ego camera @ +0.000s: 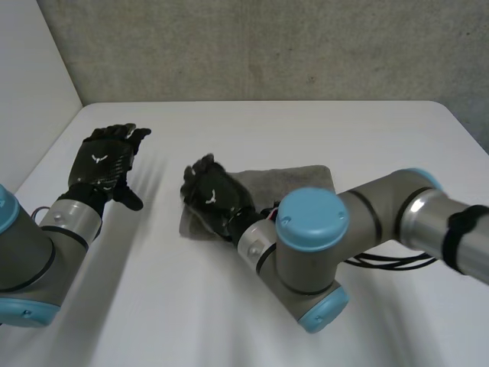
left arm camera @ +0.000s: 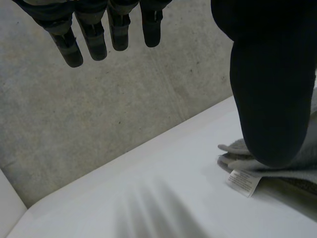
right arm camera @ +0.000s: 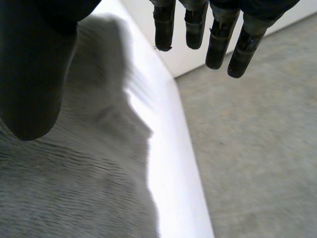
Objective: Fold the towel.
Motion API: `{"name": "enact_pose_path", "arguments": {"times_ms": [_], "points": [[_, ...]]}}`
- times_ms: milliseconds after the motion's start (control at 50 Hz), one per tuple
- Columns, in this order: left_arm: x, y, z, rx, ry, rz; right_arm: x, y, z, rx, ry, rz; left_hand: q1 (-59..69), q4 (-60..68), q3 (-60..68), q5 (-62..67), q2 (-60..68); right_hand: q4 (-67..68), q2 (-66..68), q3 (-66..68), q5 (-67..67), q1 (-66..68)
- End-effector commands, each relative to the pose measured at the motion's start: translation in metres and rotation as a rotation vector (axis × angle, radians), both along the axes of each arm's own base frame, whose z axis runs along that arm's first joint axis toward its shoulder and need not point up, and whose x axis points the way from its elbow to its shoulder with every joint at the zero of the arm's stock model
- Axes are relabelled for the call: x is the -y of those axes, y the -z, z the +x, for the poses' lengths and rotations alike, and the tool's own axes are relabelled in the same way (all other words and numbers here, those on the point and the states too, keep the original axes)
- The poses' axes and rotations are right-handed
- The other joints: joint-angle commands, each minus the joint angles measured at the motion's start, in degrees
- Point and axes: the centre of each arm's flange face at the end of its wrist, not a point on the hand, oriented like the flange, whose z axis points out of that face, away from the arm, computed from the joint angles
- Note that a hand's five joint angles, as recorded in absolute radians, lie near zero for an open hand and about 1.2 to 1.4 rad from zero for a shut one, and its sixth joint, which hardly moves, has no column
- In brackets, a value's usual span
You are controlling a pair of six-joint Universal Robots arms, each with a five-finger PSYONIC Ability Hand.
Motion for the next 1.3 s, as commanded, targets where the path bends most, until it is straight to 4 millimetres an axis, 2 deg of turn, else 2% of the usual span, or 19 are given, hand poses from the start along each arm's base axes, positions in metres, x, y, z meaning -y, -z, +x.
{"name": "enact_pose_path", "arguments": {"times_ms": [20, 100, 160, 260, 280, 320, 400, 480, 580, 700, 760, 800, 840, 1020, 1080, 1140, 1180, 1260, 1300], "points": [[0.000, -0.009, -0.016, -0.011, 0.044, -0.039, 0.011, -0.066, -0.043, 0.176, 0.126, 0.070, 0.4, 0.7, 0.7, -1.1, 0.7, -4.9, -4.1, -4.1, -3.5, -4.0], [-0.003, -0.015, -0.029, -0.018, 0.078, -0.061, 0.027, -0.080, -0.084, 0.289, 0.234, 0.208, 0.4, 0.7, 0.7, -1.1, 0.7, -4.9, -4.1, -4.1, -3.5, -4.0], [-0.006, -0.018, -0.042, -0.025, 0.112, -0.073, 0.031, -0.075, -0.096, 0.301, 0.268, 0.263, 0.6, 0.9, 0.8, -0.9, 0.9, -4.9, -4.1, -4.1, -3.5, -4.0], [-0.016, -0.009, -0.067, -0.023, 0.184, -0.053, 0.046, -0.038, -0.138, 0.229, 0.420, 0.451, 0.9, 1.2, 1.2, -0.6, 1.2, -4.9, -4.1, -4.1, -3.5, -4.0], [-0.018, -0.003, -0.074, -0.016, 0.204, -0.039, 0.046, -0.038, -0.138, 0.228, 0.420, 0.451, 1.3, 1.5, 1.5, -0.3, 1.5, -4.9, -4.1, -4.1, -3.5, -4.0], [-0.020, 0.005, -0.080, -0.007, 0.219, -0.022, 0.055, -0.016, -0.154, 0.197, 0.483, 0.512, 1.4, 1.7, 1.7, -0.1, 1.7, -4.5, -3.7, -3.7, -3.1, -3.6], [-0.020, 0.024, -0.087, 0.015, 0.227, 0.028, 0.059, 0.002, -0.163, 0.175, 0.501, 0.558, 1.8, 2.0, 2.0, 0.2, 2.0, 0.2, 1.0, 1.0, 1.6, 1.1], [-0.018, 0.030, -0.088, 0.022, 0.225, 0.047, 0.066, 0.020, -0.166, 0.172, 0.467, 0.611, 1.8, 2.0, 2.0, 0.2, 2.0, 9.8, 10.6, 10.6, 11.2, 10.7], [-0.017, 0.031, -0.088, 0.024, 0.224, 0.057, 0.075, 0.025, -0.164, 0.194, 0.449, 0.605, 1.8, 2.0, 2.0, 0.2, 2.0, 19.5, 20.3, 20.3, 21.0, 20.4], [-0.019, 0.030, -0.087, 0.023, 0.221, 0.059, 0.081, 0.022, -0.162, 0.254, 0.448, 0.602, 1.8, 2.0, 2.0, 0.2, 2.0, 33.2, 34.0, 34.0, 34.6, 34.1], [-0.020, 0.028, -0.086, 0.023, 0.221, 0.057, 0.083, 0.020, -0.162, 0.300, 0.449, 0.622, 1.6, 1.9, 1.8, 0.1, 1.9, 44.8, 45.6, 45.6, 46.2, 45.7], [-0.021, 0.027, -0.086, 0.022, 0.222, 0.056, 0.083, 0.019, -0.162, 0.319, 0.453, 0.631, 1.6, 1.9, 1.8, 0.1, 1.9, 60.0, 60.8, 60.8, 61.5, 60.9], [-0.023, 0.028, -0.085, 0.025, 0.219, 0.058, 0.083, 0.019, -0.162, 0.316, 0.456, 0.629, 1.6, 1.9, 1.8, 0.1, 1.9, 65.0, 65.8, 65.8, 66.5, 65.9], [-0.027, 0.010, -0.081, 0.010, 0.208, 0.024, 0.078, 0.012, -0.175, 0.253, 0.502, 0.610, 1.4, 1.7, 1.7, -0.1, 1.7, 65.1, 65.9, 65.9, 66.5, 66.0], [-0.030, -0.002, -0.077, -0.001, 0.192, -0.003, 0.067, 0.005, -0.201, 0.043, 0.551, 0.530, 1.1, 1.4, 1.3, -0.4, 1.4, 65.1, 65.9, 65.9, 66.5, 66.0], [-0.033, -0.016, -0.073, -0.014, 0.181, -0.032, 0.068, 0.003, -0.215, -0.032, 0.583, 0.488, 0.9, 1.2, 1.2, -0.6, 1.2, 65.1, 65.9, 65.9, 66.5, 66.0], [-0.035, -0.024, -0.071, -0.020, 0.179, -0.049, 0.074, -0.005, -0.235, -0.137, 0.629, 0.406, 0.8, 1.0, 1.0, -0.8, 1.0, 65.1, 65.9, 65.9, 66.5, 66.0], [-0.040, -0.040, -0.069, -0.038, 0.179, -0.090, 0.077, -0.017, -0.230, -0.156, 0.611, 0.338, 0.8, 1.0, 1.0, -0.8, 1.0, 65.1, 65.9, 65.9, 66.5, 66.0], [-0.040, -0.044, -0.069, -0.044, 0.179, -0.099, 0.071, -0.034, -0.201, -0.115, 0.520, 0.283, 0.8, 1.0, 1.0, -0.8, 1.0, 65.1, 65.9, 65.9, 66.5, 66.0]]}}
